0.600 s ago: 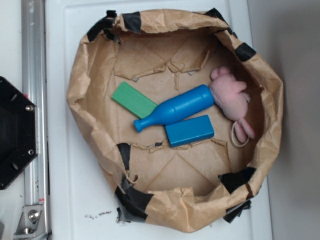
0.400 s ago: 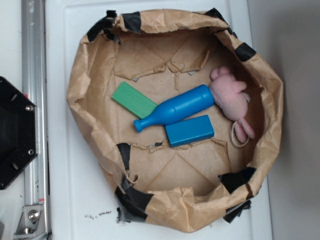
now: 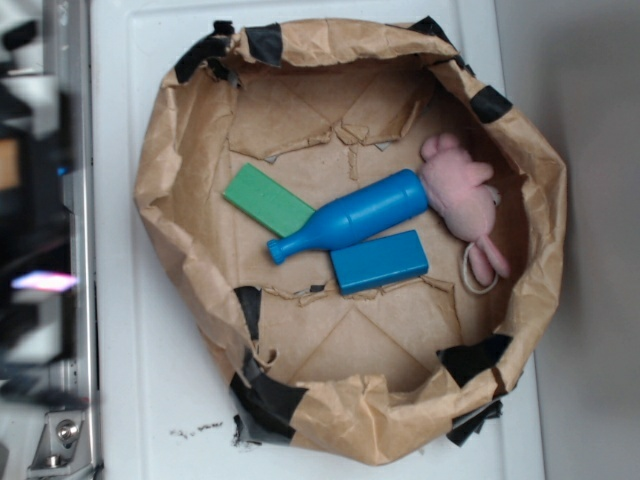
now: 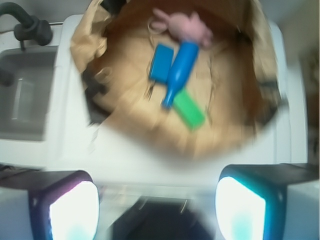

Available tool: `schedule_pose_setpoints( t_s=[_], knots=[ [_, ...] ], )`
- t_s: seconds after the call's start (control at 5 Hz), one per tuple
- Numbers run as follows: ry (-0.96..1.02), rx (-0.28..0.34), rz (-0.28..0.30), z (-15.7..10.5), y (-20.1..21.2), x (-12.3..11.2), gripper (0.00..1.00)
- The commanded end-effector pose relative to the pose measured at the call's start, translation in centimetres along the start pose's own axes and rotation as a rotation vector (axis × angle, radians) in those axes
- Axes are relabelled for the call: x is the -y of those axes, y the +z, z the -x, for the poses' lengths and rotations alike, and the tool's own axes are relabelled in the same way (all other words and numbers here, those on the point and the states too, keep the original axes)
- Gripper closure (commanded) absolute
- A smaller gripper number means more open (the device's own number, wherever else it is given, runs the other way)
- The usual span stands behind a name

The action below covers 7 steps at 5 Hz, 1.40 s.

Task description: Grab the green block.

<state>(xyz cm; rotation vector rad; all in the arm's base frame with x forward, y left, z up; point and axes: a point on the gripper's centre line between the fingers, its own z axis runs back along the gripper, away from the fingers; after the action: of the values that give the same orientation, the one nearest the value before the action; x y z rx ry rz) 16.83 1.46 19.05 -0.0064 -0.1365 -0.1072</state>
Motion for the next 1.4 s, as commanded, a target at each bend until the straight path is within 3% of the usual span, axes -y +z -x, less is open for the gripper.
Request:
schedule_pose_setpoints(
  t_s=[0.0, 0.2, 0.4, 0.6, 0.8, 1.2],
  knots=[
    [-0.077, 0.026, 0.013, -5.0, -3.9, -3.3, 0.0],
    [-0.166, 0.003, -0.012, -6.0, -4.8, -1.6, 0.0],
    [-0.231, -0.027, 0.01, -3.0, -5.2, -2.0, 0.0],
    [-0.28, -0.103, 0.019, -4.7, -10.3, -4.6, 0.0],
    [-0.309, -0.151, 0.014, -4.2, -14.8, -4.8, 0.0],
    [-0.378, -0.143, 0.032, -4.3, -15.0, -3.1, 0.0]
  ],
)
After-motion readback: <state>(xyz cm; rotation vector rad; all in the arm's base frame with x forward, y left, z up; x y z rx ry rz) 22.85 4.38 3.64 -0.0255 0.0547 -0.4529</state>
